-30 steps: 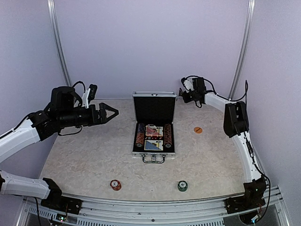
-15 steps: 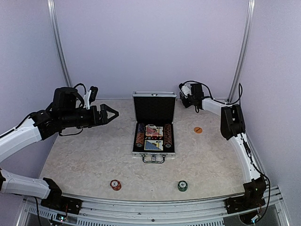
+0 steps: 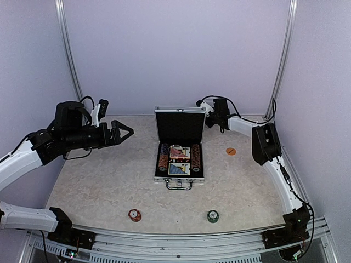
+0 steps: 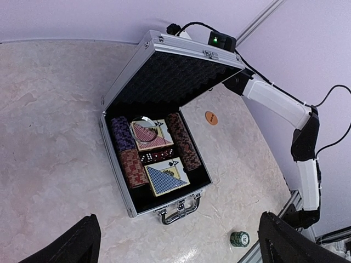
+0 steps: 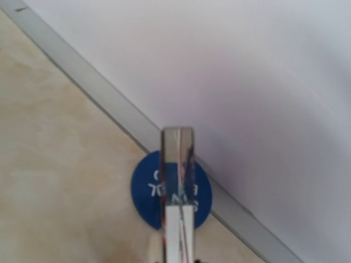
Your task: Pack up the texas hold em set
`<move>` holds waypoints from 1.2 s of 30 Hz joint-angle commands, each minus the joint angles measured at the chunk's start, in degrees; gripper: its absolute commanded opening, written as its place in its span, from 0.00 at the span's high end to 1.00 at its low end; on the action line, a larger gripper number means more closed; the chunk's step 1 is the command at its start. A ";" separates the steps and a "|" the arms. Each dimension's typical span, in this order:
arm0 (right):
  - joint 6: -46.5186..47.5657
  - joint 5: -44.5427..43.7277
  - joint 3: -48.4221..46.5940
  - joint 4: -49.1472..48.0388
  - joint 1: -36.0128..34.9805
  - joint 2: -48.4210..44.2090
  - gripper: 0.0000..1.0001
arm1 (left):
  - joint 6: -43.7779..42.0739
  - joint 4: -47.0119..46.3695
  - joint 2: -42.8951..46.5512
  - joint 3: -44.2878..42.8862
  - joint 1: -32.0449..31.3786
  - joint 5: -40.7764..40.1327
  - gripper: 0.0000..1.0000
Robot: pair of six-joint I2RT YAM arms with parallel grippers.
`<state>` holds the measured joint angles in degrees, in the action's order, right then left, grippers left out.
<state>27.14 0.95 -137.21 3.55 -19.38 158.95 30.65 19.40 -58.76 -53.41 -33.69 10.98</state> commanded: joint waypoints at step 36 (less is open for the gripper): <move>7.36 6.16 31.61 12.17 0.04 -22.99 1.00 | -1.25 0.22 3.98 -0.27 1.26 0.57 0.01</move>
<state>35.09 5.34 -110.91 8.71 -19.68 139.90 30.44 21.45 -56.05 -53.41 -33.01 10.37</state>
